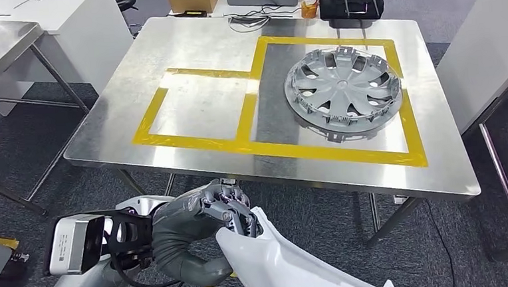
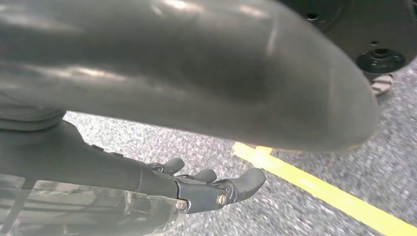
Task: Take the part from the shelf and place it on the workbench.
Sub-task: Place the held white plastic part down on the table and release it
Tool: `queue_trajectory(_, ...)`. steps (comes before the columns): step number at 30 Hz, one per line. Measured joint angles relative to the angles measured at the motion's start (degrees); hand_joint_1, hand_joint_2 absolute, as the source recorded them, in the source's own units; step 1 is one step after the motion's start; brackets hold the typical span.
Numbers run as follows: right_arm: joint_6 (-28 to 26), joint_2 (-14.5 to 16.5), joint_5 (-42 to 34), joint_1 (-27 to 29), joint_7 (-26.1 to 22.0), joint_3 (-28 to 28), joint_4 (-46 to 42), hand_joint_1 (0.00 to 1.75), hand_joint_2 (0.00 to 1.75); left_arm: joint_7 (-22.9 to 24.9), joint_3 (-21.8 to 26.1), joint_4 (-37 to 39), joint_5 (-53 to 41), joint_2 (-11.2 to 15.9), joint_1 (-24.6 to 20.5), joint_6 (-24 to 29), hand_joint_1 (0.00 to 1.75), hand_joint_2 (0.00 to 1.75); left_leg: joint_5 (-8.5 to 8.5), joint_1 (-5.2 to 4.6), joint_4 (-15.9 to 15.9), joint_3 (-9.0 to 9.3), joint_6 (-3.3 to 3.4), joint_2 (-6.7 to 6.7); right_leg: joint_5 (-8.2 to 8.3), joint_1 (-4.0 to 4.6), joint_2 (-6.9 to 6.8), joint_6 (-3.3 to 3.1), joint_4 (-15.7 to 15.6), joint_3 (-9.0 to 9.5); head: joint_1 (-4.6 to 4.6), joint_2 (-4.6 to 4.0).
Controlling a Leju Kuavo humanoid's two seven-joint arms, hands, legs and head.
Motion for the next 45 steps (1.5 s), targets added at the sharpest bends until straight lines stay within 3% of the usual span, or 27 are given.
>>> queue_trajectory(1,0.0,0.2,0.0,0.0,-0.1,0.0,0.0,0.00,0.00,0.0,0.0,0.0,0.0,0.0,0.0,0.0,1.75,1.75,1.38,-0.43,-3.4,1.55,1.00,0.16,-0.29,0.14,-0.01,0.08,-0.3,0.48,0.10,0.00)
queue_trajectory(3,0.0,0.4,0.0,-0.1,-0.2,0.0,0.0,0.00,0.00,0.0,0.0,-0.2,0.0,0.0,-0.2,0.0,1.75,1.75,1.73,-1.25,-7.4,3.46,2.42,0.35,-0.37,-0.03,-0.16,0.57,-0.9,1.13,0.12,0.00)
queue_trajectory(5,-0.1,0.5,-0.1,-0.1,-0.2,0.0,0.1,0.00,0.00,0.0,0.0,-0.3,0.0,0.0,-0.2,-0.1,1.75,1.75,1.32,-1.42,-9.4,5.06,2.88,0.26,0.05,-0.17,-0.39,1.41,-1.3,1.85,-0.01,0.01)
queue_trajectory(7,-0.1,0.6,0.0,-0.1,-0.2,0.0,0.1,0.00,0.00,0.0,0.0,-0.5,0.0,0.0,-0.3,-0.2,1.75,1.75,1.30,-1.22,-11.3,7.42,3.06,0.17,-0.01,-0.18,-0.42,1.60,0.2,1.69,0.00,0.01)
queue_trajectory(8,-0.2,0.6,0.0,-0.2,-0.2,0.0,0.1,0.00,0.00,0.0,-0.1,-0.6,0.0,-0.1,-0.4,-0.2,1.75,1.75,1.25,-1.08,-11.9,8.42,3.05,0.18,-0.48,-0.19,-0.35,1.49,2.6,0.30,0.04,0.01)
queue_trajectory(10,-0.2,0.4,-0.1,-0.2,-0.3,0.0,0.1,0.00,0.00,0.0,-0.2,-0.6,0.0,-0.2,-0.5,-0.3,1.75,1.75,0.72,-1.08,-12.2,9.26,2.92,0.13,-2.22,-0.20,-0.21,1.26,9.4,-4.40,0.04,0.00)
queue_trajectory(12,-0.2,0.2,-0.1,0.0,-0.3,0.0,0.2,0.00,0.00,0.0,-0.4,-0.6,0.0,-0.2,-0.2,-0.3,1.75,1.75,-0.20,-0.94,-12.2,10.12,2.50,-0.12,-3.61,-0.40,-0.20,1.61,13.1,-8.40,0.06,0.00)
queue_trajectory(14,-0.3,0.2,-0.1,0.2,-0.3,0.0,0.2,0.00,0.00,0.0,-0.6,-0.6,0.0,-0.2,0.0,-0.3,1.75,1.75,-1.44,-0.58,-12.0,11.49,1.74,-0.39,-1.59,-1.03,-0.22,3.31,9.4,-8.69,0.09,0.00)
queue_trajectory(15,-0.4,0.2,-0.1,0.3,-0.3,0.0,0.2,0.00,0.00,0.0,-0.6,-0.6,0.0,-0.2,0.0,-0.3,1.75,1.75,-2.23,-0.45,-11.8,12.02,1.25,-0.45,0.95,-1.50,-0.24,4.62,5.6,-7.86,0.11,0.00)
queue_trajectory(16,-0.4,0.3,-0.1,0.4,-0.3,0.0,0.2,0.00,0.00,0.0,-0.7,-0.6,0.0,-0.1,0.1,-0.3,1.75,1.75,-3.16,-0.34,-11.2,12.57,0.76,-0.47,3.13,-1.80,-0.47,5.26,2.2,-7.09,0.24,0.00)
queue_trajectory(17,-0.3,0.3,-0.1,0.4,-0.4,0.0,0.3,0.00,0.00,0.0,-0.7,-0.6,-0.1,-0.1,0.1,-0.3,1.75,1.75,-4.03,-0.35,-10.8,12.70,0.29,-0.45,4.70,-1.83,-0.67,5.10,0.0,-6.38,0.31,0.00)
queue_trajectory(18,-0.3,0.4,-0.1,0.3,-0.5,0.0,0.3,0.00,0.00,0.0,-0.7,-0.6,-0.1,-0.1,0.1,-0.3,1.75,1.75,-4.78,-0.38,-10.4,12.79,-0.12,-0.40,5.49,-1.73,-0.81,4.33,-1.0,-6.01,0.37,0.00)
queue_trajectory(20,-0.3,0.4,-0.1,0.2,-0.6,0.0,0.3,0.00,0.00,0.0,-0.6,-0.7,-0.2,0.0,0.0,-0.3,1.75,1.75,-5.51,-0.18,-9.6,12.85,-0.68,-0.29,5.11,-1.40,-0.78,2.20,-0.8,-5.39,0.29,0.00)
queue_trajectory(22,-0.3,0.3,-0.1,0.2,-0.7,0.0,0.4,0.00,0.00,0.0,-0.6,-0.8,-0.2,0.0,-0.1,-0.3,1.75,1.75,-5.12,0.26,-6.7,11.72,-1.18,-0.08,4.57,-1.38,-0.50,1.25,-0.8,-4.53,0.14,0.00)
queue_trajectory(24,-0.3,0.2,-0.1,0.1,-0.8,0.0,0.5,0.00,0.00,0.0,-0.5,-0.9,-0.4,0.0,-0.1,-0.2,1.75,1.75,-5.46,0.61,-0.1,7.50,-1.80,0.09,3.76,-1.24,-0.30,0.68,-0.9,-3.46,0.04,0.00)
queue_trajectory(26,-0.3,0.2,-0.1,0.0,-0.9,0.0,0.5,0.00,0.00,0.1,-0.5,-1.0,-0.7,0.0,0.0,-0.1,1.75,1.75,-8.37,0.78,6.1,2.16,-2.24,0.12,2.76,-1.13,-0.12,0.47,-0.9,-2.33,-0.01,0.00)
queue_trajectory(28,-0.3,0.3,-0.1,0.0,-0.8,0.0,0.6,0.00,0.00,0.1,-0.5,-1.0,-1.0,0.0,0.1,0.1,1.75,1.75,-10.06,0.77,6.7,-0.77,-2.20,0.12,1.65,-1.03,0.18,0.48,-0.9,-0.89,-0.02,0.00)
queue_trajectory(29,-0.3,0.3,-0.1,0.0,-0.8,0.0,0.6,0.00,0.00,0.1,-0.5,-1.0,-1.0,0.0,0.1,0.1,1.75,1.75,-8.86,0.69,4.5,-0.98,-1.93,0.12,1.09,-0.98,0.32,0.51,-0.9,-0.10,-0.03,0.00)
queue_trajectory(32,-0.3,0.5,-0.2,0.0,-1.0,0.0,0.6,0.00,0.00,0.0,-0.3,-1.1,-1.1,0.0,0.0,0.1,1.75,1.75,0.80,-0.08,-5.8,0.71,-0.07,-0.13,-0.33,-0.78,0.68,0.81,-1.0,1.65,-0.01,0.00)
queue_trajectory(33,-0.2,0.6,-0.2,-0.1,-1.1,0.0,0.6,0.00,0.00,0.0,-0.1,-1.2,-1.3,0.1,0.0,0.2,1.75,1.75,3.10,-0.35,-7.7,1.20,0.47,-0.34,-0.73,-0.70,0.82,1.07,-1.1,1.90,-0.04,0.00)
queue_trajectory(34,-0.2,0.7,-0.2,-0.1,-1.2,0.0,0.6,0.00,0.00,-0.1,0.1,-1.3,-1.6,0.1,0.0,0.4,1.75,1.75,4.12,-0.55,-8.4,1.44,0.79,-0.57,-1.04,-0.65,0.95,1.37,-1.3,2.06,-0.07,0.00)
queue_trajectory(36,-0.2,0.7,-0.3,-0.2,-1.3,0.0,0.6,0.00,0.00,-0.4,0.4,-1.7,-2.3,0.0,0.0,0.9,1.75,1.75,4.32,-0.43,-9.0,2.22,0.82,-0.73,-1.54,-0.49,0.97,1.84,-1.7,2.43,-0.15,0.01)
queue_trajectory(38,-0.2,0.6,-0.4,-0.3,-1.4,0.0,0.7,0.00,0.00,-0.9,0.6,-2.1,-3.4,-0.1,-0.1,1.5,1.75,1.75,4.40,-0.18,-10.3,3.40,0.99,-0.72,-2.71,-0.28,0.65,1.77,0.2,1.64,-0.09,0.01)
queue_trajectory(40,-0.3,0.5,-0.5,-0.3,-1.4,0.0,0.8,0.00,0.00,-1.5,0.7,-2.3,-5.6,-0.1,-0.1,2.6,1.75,1.75,4.22,-0.26,-10.9,4.19,1.28,-0.74,-4.96,-0.09,0.40,1.30,6.7,-2.18,-0.04,0.00)
queue_trajectory(42,-0.4,0.5,-0.5,-0.3,-1.4,0.0,0.9,0.00,0.00,-2.5,1.1,-2.3,-8.6,-0.1,0.0,4.5,1.75,1.75,3.88,-0.44,-10.8,4.31,1.42,-0.90,-6.17,-0.01,0.40,1.29,13.2,-6.88,-0.05,0.00)
queue_trajectory(43,-0.5,0.6,-0.5,-0.3,-1.4,0.0,1.0,0.00,0.00,-3.3,1.5,-2.3,-10.3,0.0,0.0,5.7,1.75,1.75,3.67,-0.48,-10.7,4.36,1.43,-1.03,-5.56,-0.01,0.39,1.66,13.9,-8.14,-0.06,0.00)
queue_trajectory(45,-0.6,0.7,-0.4,-0.3,-1.4,0.0,1.1,0.00,0.00,-5.3,2.6,-2.0,-14.1,0.3,-0.2,8.4,1.75,1.75,3.18,-0.47,-10.2,4.52,1.22,-1.31,-2.10,-0.10,0.36,2.81,9.1,-7.35,-0.04,0.00)
